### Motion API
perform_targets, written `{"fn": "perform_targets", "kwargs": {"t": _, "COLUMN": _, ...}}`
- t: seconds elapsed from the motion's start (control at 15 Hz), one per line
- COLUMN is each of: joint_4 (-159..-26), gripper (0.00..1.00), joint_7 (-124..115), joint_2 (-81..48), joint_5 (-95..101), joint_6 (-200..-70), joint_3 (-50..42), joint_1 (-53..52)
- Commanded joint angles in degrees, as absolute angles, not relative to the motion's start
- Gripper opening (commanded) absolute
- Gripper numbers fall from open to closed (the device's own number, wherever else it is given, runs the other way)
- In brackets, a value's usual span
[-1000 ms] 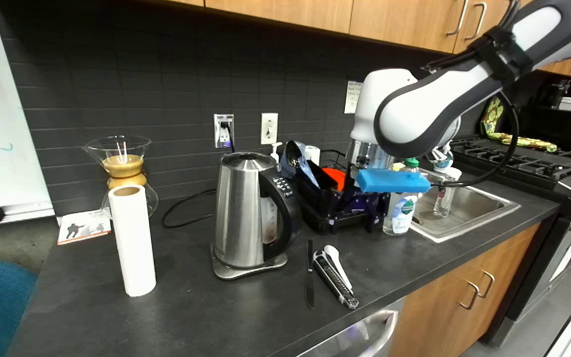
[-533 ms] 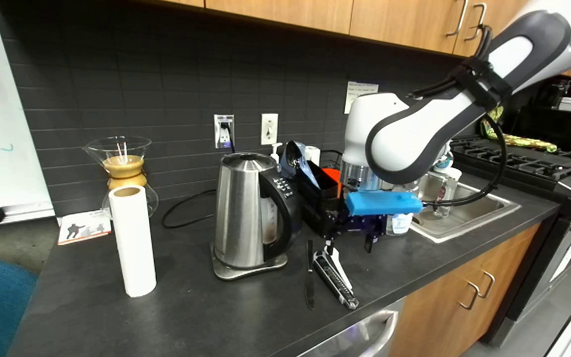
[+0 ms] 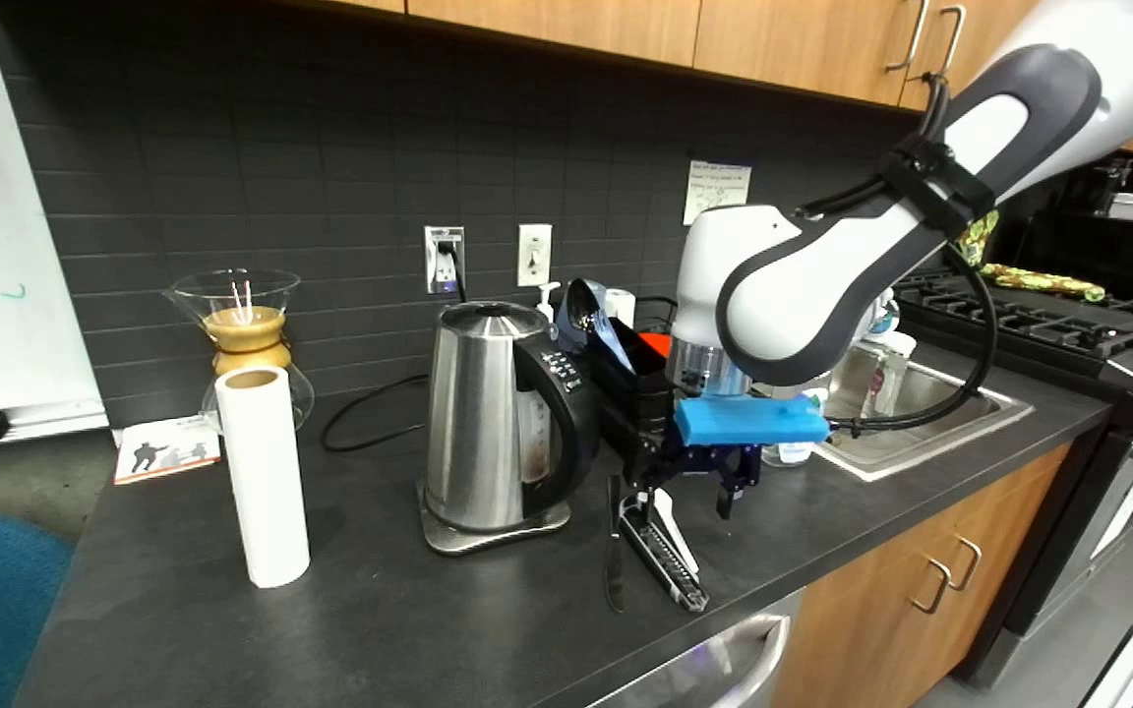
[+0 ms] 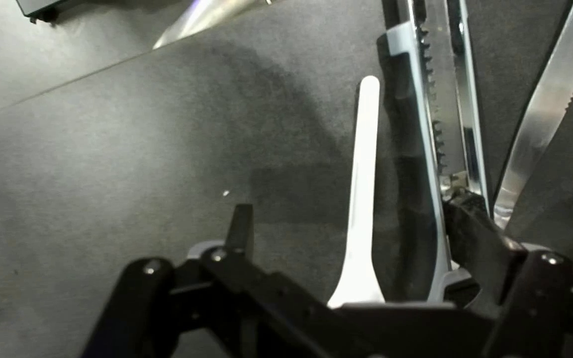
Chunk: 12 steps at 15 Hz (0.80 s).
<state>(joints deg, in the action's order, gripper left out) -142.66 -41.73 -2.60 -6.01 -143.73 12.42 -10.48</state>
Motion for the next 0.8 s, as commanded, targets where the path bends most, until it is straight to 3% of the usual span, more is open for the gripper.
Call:
{"fn": "perform_targets", "kwargs": {"t": 0.0, "joint_4": -144.06, "gripper": 1.00, "joint_7": -39.24, "joint_2": -1.64, "joint_5": -9.89, "joint_6": -146.03, "joint_3": 11.99, "joint_1": -10.93}}
{"fn": "perform_targets", "kwargs": {"t": 0.73, "joint_4": -148.38, "gripper": 1.00, "joint_7": -36.79, "joint_2": 3.40, "joint_5": -12.81, "joint_6": -145.59, "joint_3": 11.98, "joint_1": -10.86}}
